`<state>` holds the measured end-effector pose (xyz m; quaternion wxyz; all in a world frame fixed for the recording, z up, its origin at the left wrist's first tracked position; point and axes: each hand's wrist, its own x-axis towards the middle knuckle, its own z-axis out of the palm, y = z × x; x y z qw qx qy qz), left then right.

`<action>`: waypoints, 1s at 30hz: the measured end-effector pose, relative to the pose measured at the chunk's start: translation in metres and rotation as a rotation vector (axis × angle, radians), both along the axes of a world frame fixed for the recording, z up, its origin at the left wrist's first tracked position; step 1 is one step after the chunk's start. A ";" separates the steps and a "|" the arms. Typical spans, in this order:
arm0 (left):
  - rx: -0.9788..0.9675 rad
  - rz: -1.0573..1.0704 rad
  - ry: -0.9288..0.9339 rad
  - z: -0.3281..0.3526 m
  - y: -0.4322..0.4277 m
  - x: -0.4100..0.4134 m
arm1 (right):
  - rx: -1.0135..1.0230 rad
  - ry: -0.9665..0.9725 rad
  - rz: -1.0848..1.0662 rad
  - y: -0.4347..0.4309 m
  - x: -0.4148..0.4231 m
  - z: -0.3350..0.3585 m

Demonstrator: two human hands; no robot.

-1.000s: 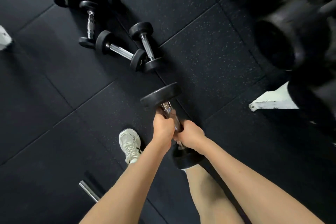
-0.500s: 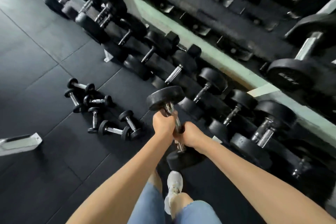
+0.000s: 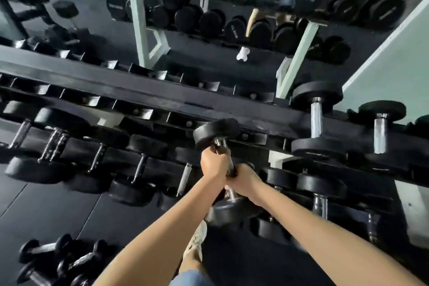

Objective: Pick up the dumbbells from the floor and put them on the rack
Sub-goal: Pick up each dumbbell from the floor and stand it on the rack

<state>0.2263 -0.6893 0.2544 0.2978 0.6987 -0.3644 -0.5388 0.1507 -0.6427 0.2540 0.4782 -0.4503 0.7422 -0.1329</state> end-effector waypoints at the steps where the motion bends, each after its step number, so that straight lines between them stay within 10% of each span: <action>1: -0.001 -0.043 -0.014 0.000 -0.018 -0.004 | -0.006 -0.009 -0.049 -0.013 -0.003 0.002; 30: 0.043 -0.509 -0.195 -0.047 -0.231 -0.156 | 0.057 -0.010 -0.491 -0.207 -0.119 -0.075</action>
